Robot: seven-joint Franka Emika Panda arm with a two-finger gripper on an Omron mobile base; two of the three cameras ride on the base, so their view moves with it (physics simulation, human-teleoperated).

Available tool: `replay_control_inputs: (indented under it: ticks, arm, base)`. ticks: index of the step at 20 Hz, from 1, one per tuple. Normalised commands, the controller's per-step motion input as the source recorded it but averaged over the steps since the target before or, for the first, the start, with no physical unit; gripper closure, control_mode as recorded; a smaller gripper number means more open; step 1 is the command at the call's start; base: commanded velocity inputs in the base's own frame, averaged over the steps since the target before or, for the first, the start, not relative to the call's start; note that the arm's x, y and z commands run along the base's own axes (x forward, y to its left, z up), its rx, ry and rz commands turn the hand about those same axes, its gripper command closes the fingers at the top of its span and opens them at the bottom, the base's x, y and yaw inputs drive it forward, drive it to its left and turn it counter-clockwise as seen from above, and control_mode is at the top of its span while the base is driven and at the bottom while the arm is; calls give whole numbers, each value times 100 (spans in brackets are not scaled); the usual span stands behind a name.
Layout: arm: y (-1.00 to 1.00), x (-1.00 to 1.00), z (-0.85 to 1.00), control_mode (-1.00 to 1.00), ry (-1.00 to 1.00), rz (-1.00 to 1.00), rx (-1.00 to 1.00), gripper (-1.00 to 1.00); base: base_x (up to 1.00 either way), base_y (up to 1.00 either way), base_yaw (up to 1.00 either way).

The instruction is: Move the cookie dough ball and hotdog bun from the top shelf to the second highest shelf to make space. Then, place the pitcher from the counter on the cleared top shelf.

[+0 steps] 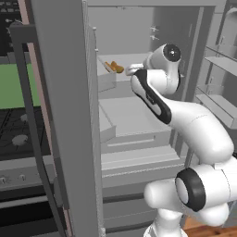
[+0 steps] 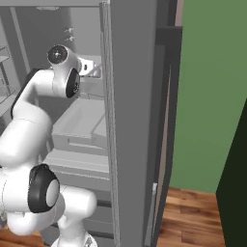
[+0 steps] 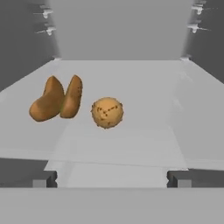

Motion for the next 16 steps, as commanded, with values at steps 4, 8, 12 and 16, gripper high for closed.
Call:
replay_control_inputs:
  ticks: [4, 8, 12, 16]
  arm:
    - [0, 52, -10, -100, 1, 0, 0, -100]
    - [7, 49, -1, -100, 2, 0, 0, -100]
    - [3, 45, 0, -100, 4, 0, 0, -100]
    - [7, 42, -1, -100, 5, 0, 0, -100]
  base:
    - [0, 0, 0]
    - [0, 0, 0]
    - [0, 0, 0]
    - [0, 0, 0]
